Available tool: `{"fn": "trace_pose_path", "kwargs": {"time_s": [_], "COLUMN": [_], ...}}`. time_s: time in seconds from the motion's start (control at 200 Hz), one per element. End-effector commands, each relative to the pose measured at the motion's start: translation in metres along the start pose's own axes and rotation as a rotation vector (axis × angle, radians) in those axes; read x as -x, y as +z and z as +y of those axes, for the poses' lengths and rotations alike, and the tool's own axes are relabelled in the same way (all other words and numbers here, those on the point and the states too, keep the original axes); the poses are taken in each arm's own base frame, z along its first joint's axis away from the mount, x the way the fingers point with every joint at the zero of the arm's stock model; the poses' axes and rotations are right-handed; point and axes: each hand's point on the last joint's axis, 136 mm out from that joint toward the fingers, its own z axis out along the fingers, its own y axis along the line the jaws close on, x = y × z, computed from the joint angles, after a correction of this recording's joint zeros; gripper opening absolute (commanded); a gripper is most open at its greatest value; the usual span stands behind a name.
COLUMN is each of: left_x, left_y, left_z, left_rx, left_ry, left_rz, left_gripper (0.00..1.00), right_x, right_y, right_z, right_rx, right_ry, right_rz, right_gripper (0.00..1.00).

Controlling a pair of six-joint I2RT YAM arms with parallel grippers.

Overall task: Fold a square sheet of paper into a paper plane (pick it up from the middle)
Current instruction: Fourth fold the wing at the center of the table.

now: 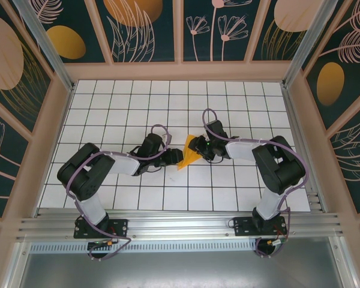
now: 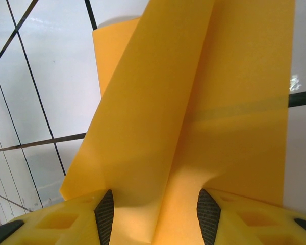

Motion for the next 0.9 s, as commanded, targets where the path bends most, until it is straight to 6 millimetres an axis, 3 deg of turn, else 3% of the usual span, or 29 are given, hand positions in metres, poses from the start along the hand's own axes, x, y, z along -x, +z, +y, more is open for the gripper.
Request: {"fn": "trace_pose_path", "kwargs": {"time_s": [0.0,0.36,0.896], "left_x": [0.000,-0.003,0.001], "left_y": [0.010,0.028,0.044], "left_z": [-0.004,-0.013,-0.026], "left_rx": [0.003,-0.039,-0.107], "left_ry": [0.033,0.055,0.090], "left_rz": [0.030,0.079,0.093], "left_gripper": [0.42,0.42,0.35], "right_x": [-0.013,-0.014,-0.014], "right_y": [0.005,0.004,-0.009], "right_z": [-0.038,-0.037,-0.019], "right_rx": [-0.123,-0.114,-0.020], "right_ry": [0.021,0.022,-0.010], "right_rz": [0.018,0.019,-0.002], "right_gripper": [0.51,0.51,0.51]}}
